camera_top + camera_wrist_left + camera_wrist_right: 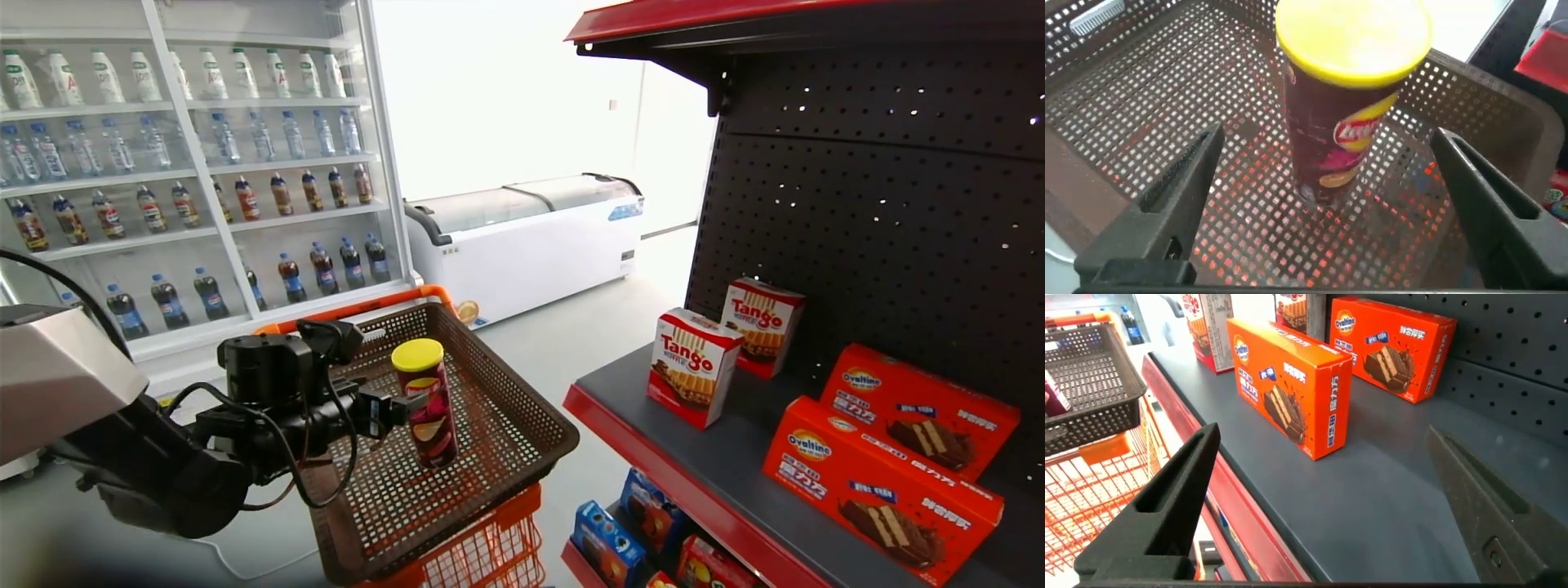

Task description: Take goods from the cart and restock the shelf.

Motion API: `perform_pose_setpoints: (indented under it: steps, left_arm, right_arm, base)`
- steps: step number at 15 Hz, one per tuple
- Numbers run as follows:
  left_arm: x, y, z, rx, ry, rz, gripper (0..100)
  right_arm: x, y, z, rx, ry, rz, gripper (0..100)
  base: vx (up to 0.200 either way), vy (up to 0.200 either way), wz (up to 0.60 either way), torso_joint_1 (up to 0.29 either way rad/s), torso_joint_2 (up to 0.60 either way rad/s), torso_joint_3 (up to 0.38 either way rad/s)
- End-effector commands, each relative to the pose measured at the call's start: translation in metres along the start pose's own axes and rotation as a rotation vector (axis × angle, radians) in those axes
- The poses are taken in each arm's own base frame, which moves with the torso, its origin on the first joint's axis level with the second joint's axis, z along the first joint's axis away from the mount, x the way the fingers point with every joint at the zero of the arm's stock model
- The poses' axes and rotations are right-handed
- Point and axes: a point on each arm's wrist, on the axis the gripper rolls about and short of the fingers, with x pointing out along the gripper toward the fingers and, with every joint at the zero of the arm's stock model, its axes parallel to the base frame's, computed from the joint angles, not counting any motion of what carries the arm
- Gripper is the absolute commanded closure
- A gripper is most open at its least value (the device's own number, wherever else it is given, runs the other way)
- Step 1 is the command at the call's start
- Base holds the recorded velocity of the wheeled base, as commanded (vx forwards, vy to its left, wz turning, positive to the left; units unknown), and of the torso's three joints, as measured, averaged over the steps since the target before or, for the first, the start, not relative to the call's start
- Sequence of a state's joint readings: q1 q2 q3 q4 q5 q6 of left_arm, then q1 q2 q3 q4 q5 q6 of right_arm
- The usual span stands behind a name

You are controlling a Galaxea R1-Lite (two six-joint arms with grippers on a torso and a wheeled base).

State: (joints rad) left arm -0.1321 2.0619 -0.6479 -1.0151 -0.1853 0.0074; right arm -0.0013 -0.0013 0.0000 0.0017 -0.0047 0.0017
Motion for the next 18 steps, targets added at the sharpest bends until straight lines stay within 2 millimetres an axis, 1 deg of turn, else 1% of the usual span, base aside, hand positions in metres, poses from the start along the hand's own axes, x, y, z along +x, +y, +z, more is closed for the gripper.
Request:
perform_pose_setpoints:
  steps: [1,3,5,10,13,14,18]
  left_arm:
    - [0.023,0.002,-0.015,0.025,0.040,-0.005,0]
    - [0.031,0.002,-0.021,0.050,0.047,-0.007,0]
    - [0.045,-0.002,-0.026,0.064,0.034,-0.025,0]
    - [0.080,-0.006,-0.023,0.116,-0.021,-0.043,0]
    - [0.089,-0.005,-0.028,0.138,-0.025,-0.042,0]
    - [0.093,-0.005,-0.025,0.139,-0.040,-0.040,100]
    - [0.091,-0.002,-0.017,0.138,-0.053,-0.021,100]
  right_arm:
    - [0.000,0.000,0.000,0.000,0.001,0.000,0]
    - [0.000,0.000,0.000,0.001,0.001,0.001,0]
    - [0.000,0.000,0.000,0.001,0.001,0.000,0]
    - [0.000,0.000,0.000,0.001,0.001,0.000,0]
    - [0.000,0.000,0.000,0.000,0.001,0.000,0]
    - [0.000,0.000,0.000,0.000,0.001,0.000,0]
    - [0.000,0.000,0.000,0.001,0.001,0.000,0]
  base:
    - [0.000,0.000,0.00,0.000,0.00,0.000]
    - [0.000,0.000,0.00,0.000,0.00,0.000]
    - [0.000,0.000,0.00,0.000,0.00,0.000]
    - [0.000,0.000,0.00,0.000,0.00,0.000]
    - [0.000,0.000,0.00,0.000,0.00,0.000]
    - [0.000,0.000,0.00,0.000,0.00,0.000]
    - [0.000,0.000,0.00,0.000,0.00,0.000]
